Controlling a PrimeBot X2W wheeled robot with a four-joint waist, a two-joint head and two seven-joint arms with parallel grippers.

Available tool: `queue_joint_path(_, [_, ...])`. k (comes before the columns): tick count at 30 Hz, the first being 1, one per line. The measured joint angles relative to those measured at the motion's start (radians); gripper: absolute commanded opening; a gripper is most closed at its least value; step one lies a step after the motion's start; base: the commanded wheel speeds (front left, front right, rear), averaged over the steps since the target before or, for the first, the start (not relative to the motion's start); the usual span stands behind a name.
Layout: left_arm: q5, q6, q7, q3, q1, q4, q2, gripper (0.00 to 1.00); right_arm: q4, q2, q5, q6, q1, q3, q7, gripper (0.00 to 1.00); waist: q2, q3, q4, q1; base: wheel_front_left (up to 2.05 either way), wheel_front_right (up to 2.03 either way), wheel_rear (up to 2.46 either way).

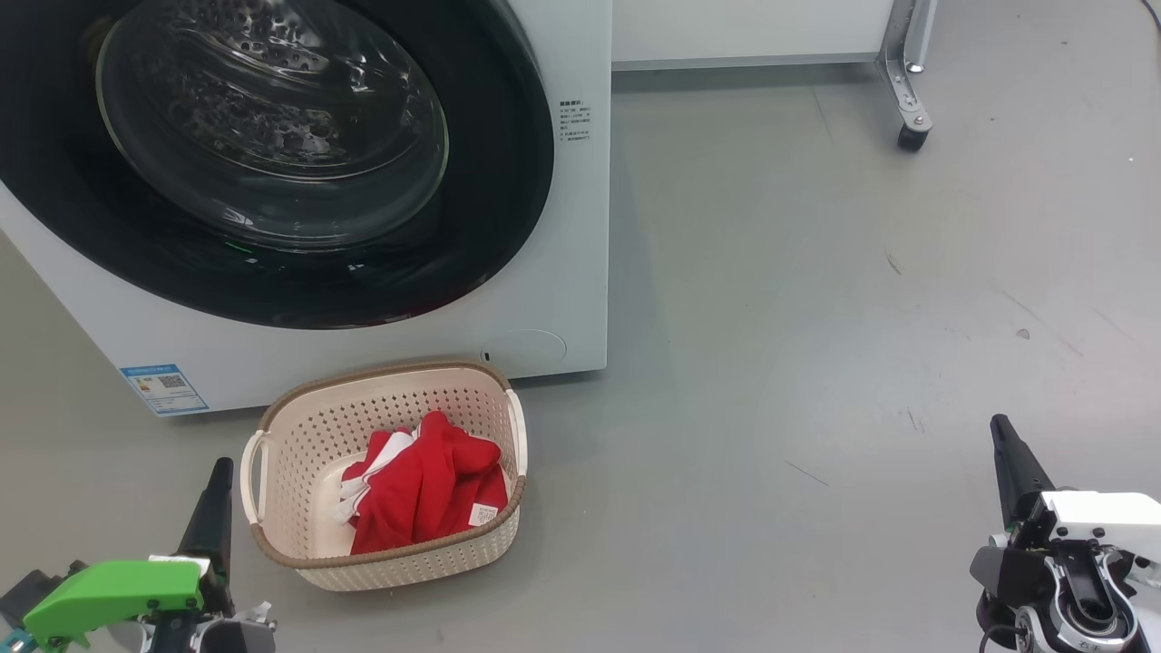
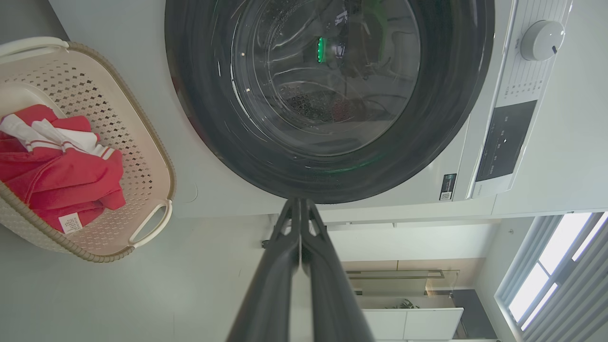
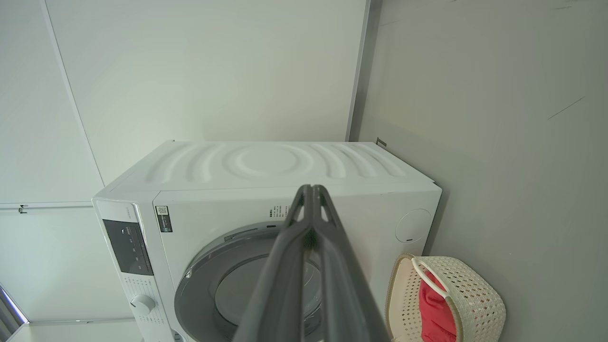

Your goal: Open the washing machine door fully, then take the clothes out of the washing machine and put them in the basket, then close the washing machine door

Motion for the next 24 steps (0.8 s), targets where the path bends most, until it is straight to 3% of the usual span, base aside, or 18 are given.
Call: queue_joint_path(24, [0.000, 0.000, 0.000, -0.001, 0.000, -0.003, 0.000, 0.00, -0.004, 0.000, 0.000, 0.000, 0.000, 0.001, 0.000, 0.00, 0.0000, 0.000, 0.000, 0.0000, 0.00, 0.00, 0.00])
